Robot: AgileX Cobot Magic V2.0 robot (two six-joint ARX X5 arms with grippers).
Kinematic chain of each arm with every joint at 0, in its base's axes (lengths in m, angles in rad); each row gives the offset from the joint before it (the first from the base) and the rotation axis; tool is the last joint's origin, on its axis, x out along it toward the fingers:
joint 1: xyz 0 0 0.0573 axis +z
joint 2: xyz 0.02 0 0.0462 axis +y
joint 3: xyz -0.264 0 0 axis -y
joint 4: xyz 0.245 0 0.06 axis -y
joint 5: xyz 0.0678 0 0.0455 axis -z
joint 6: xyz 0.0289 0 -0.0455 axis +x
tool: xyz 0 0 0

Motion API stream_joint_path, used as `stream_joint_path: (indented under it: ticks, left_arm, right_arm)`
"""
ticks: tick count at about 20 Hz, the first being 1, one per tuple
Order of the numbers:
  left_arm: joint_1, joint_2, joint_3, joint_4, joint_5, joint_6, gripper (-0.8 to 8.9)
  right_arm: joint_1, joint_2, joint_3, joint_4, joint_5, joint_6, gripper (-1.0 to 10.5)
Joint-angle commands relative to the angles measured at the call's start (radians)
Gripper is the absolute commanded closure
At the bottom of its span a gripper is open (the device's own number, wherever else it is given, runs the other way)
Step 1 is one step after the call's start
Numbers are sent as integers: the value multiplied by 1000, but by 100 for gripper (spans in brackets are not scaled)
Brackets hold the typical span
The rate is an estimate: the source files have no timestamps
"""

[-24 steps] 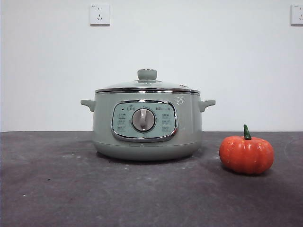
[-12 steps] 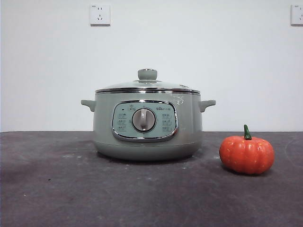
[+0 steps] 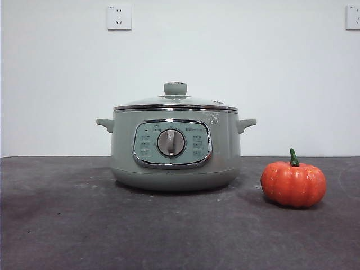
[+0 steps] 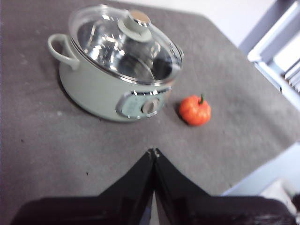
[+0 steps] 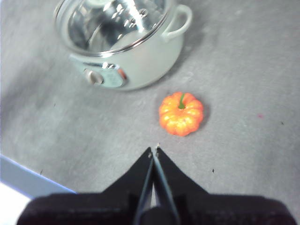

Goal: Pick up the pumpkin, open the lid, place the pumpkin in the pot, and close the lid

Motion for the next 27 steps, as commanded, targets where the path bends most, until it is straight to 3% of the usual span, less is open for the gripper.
stream_joint_path:
  ticks: [1, 5, 6, 8, 9, 10, 11, 12, 22, 27]
  left_arm:
    - [-11, 13, 23, -24, 6, 79, 821]
    - [-15, 16, 23, -26, 6, 79, 822]
    - [-16, 16, 23, -23, 6, 79, 821]
    - [-16, 16, 23, -18, 6, 77, 795]
    - [-16, 16, 23, -16, 6, 76, 682]
    - [-16, 16, 23, -13, 5, 69, 498]
    - [-16, 16, 23, -8, 5, 67, 357]
    - [-16, 16, 23, -7, 5, 67, 333]
    - [-16, 16, 23, -7, 3, 66, 332]
    - [-16, 18, 23, 16, 3, 66, 331]
  right_arm:
    - [9, 10, 1, -10, -1, -22, 958]
    - [9, 12, 1, -8, 0, -21, 912]
    - [9, 12, 1, -7, 0, -18, 805]
    - [9, 13, 1, -7, 1, 6, 471]
    - [9, 13, 1, -6, 2, 9, 325]
    - [9, 13, 1, -4, 2, 14, 264]
    - [9, 14, 1, -3, 2, 14, 255]
    - [9, 14, 1, -3, 2, 16, 255]
    - [9, 18, 1, 0, 2, 16, 255]
    - [26, 111, 1, 45, 3, 24, 255]
